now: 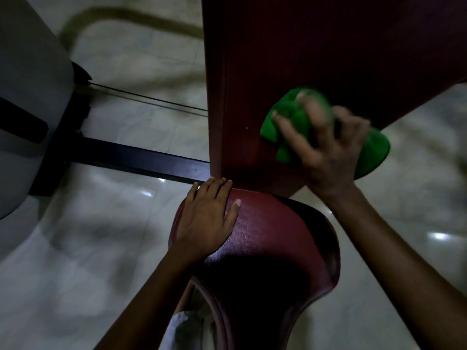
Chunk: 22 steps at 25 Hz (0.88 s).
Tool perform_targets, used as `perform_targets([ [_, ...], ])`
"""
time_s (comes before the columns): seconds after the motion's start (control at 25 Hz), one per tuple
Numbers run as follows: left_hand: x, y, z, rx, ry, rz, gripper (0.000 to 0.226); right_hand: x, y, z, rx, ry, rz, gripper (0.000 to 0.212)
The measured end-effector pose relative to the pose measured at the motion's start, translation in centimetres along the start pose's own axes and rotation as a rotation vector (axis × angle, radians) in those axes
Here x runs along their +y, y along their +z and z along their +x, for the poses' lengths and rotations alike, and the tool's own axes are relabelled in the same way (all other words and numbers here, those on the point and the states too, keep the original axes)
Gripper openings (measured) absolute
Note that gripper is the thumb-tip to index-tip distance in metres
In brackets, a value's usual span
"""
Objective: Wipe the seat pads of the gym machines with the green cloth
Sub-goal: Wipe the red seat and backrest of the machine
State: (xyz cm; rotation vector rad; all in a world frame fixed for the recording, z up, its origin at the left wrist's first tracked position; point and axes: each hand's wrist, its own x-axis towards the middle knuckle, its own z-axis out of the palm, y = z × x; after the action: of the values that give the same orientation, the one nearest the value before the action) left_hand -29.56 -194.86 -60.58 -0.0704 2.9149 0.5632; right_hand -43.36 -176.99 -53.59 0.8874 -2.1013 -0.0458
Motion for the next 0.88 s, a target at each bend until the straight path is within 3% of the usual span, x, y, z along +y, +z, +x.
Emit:
perform_targets([
  [0.08, 0.2, -0.3, -0.1, -0.004, 0.0, 0.005, 0.059, -1.1, 0.6, -2.5, -0.147, -0.274, 0.019, 0.022],
  [0.16, 0.1, -0.4, -0.3, -0.006, 0.011, -0.005, 0.06, -0.8, 0.2, -3.2, -0.247, -0.362, 0.07, 0.027],
  [0.4, -0.8, 0.0, -1.5, 0.011, 0.046, -0.052, 0.059, -0.6, -0.7, 4.4, 0.096, 0.086, 0.034, 0.028],
  [0.48, -0.9, 0.0, -1.8, 0.013, 0.047, -0.058, 0.059, -1.8, 0.1, 3.6, 0.056, -0.061, -0.008, 0.024],
  [0.6, -0.9, -0.4, -2.2, 0.017, 0.054, -0.065, 0.056, -3.8, 1.3, -1.0, -0.207, -0.373, 0.034, 0.021],
  [0.68, -1.1, -0.3, -2.3, 0.048, 0.058, -0.077, 0.055, -3.9, 1.2, -1.5, -0.287, -0.418, 0.059, 0.02],
  [0.8, -1.2, -0.2, -2.3, 0.077, 0.053, -0.1, 0.056, -3.0, 0.0, 2.7, -0.115, -0.248, 0.078, 0.029],
  [0.88, -1.2, 0.0, -2.2, 0.076, 0.052, -0.116, 0.057, -2.5, 0.1, 5.1, 0.023, -0.083, -0.006, 0.021],
])
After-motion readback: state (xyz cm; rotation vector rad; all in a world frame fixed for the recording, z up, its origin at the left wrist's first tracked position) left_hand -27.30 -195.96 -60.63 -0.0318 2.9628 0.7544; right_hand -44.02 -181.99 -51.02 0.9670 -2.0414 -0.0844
